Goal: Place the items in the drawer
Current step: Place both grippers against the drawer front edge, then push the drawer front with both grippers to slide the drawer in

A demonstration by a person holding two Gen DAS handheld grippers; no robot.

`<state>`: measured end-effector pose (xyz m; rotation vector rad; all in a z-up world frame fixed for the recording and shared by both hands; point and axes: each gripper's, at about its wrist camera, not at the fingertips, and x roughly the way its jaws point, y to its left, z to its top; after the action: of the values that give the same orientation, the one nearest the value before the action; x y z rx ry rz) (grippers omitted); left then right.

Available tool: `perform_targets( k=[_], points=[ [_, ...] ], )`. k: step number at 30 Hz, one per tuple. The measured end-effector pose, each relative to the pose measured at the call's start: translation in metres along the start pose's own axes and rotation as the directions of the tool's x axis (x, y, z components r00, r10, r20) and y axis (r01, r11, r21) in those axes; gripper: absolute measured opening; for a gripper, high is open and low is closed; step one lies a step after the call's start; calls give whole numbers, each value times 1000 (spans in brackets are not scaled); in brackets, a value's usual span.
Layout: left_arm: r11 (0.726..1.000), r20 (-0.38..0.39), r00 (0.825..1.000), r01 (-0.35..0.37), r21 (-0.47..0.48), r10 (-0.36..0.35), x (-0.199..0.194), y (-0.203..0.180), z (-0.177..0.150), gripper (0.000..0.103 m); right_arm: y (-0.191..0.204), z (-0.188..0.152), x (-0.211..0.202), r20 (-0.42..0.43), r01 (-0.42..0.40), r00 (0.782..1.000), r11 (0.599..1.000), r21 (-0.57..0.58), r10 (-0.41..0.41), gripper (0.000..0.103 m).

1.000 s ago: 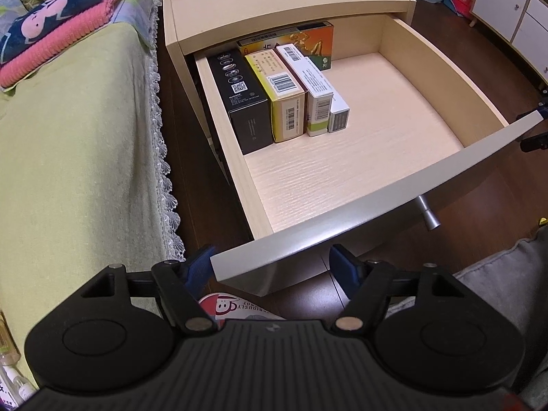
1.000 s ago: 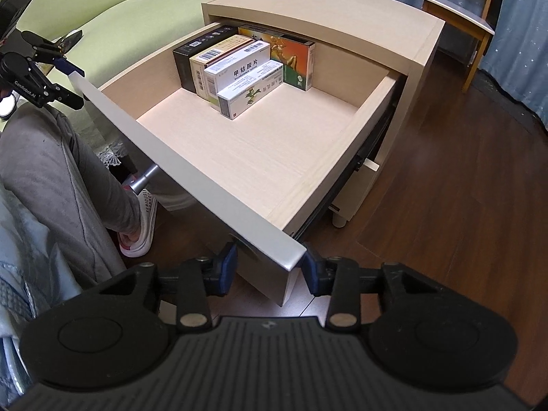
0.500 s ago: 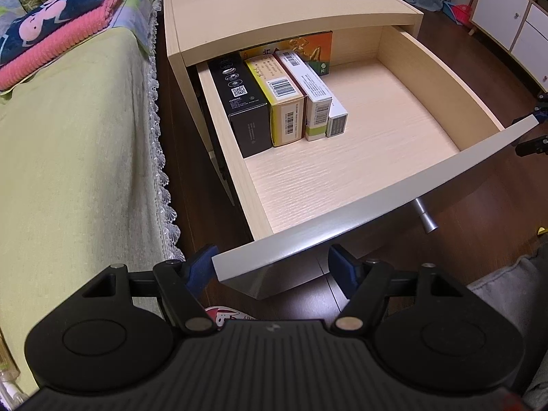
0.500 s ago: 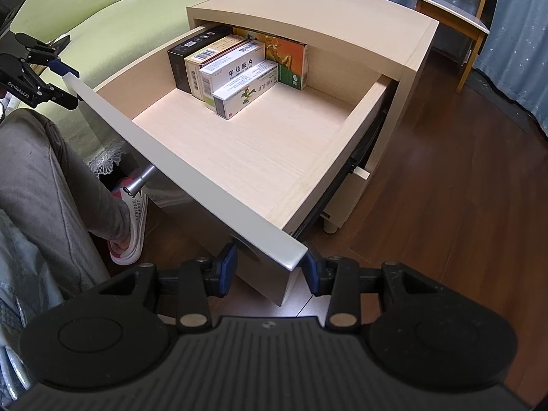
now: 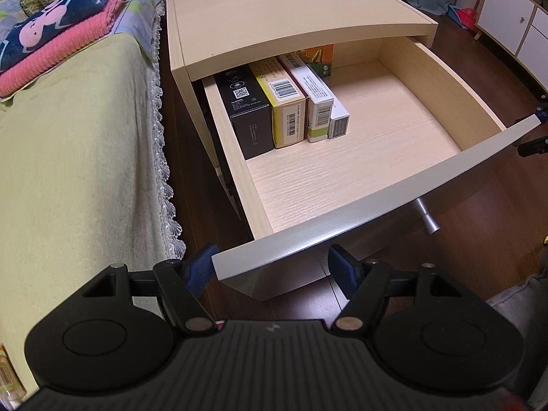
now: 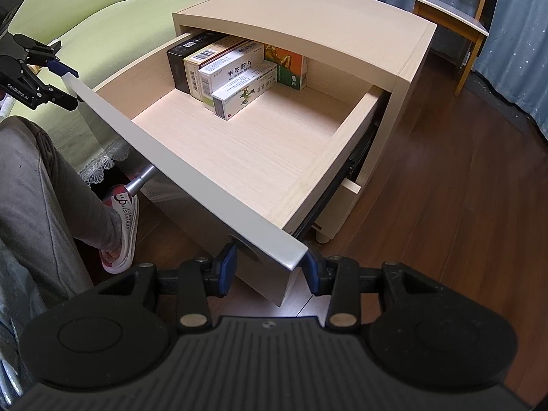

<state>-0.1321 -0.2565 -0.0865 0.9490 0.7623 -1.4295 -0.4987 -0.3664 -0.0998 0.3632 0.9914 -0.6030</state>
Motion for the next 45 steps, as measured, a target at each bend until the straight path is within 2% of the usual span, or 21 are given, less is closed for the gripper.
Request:
perform_targets(
  k=[45],
  points=[
    [1000,22,1000,-11,-5,11,-2,-1,4,71,-42,51,34,11,40,999,999,-3,-40,39]
  ],
)
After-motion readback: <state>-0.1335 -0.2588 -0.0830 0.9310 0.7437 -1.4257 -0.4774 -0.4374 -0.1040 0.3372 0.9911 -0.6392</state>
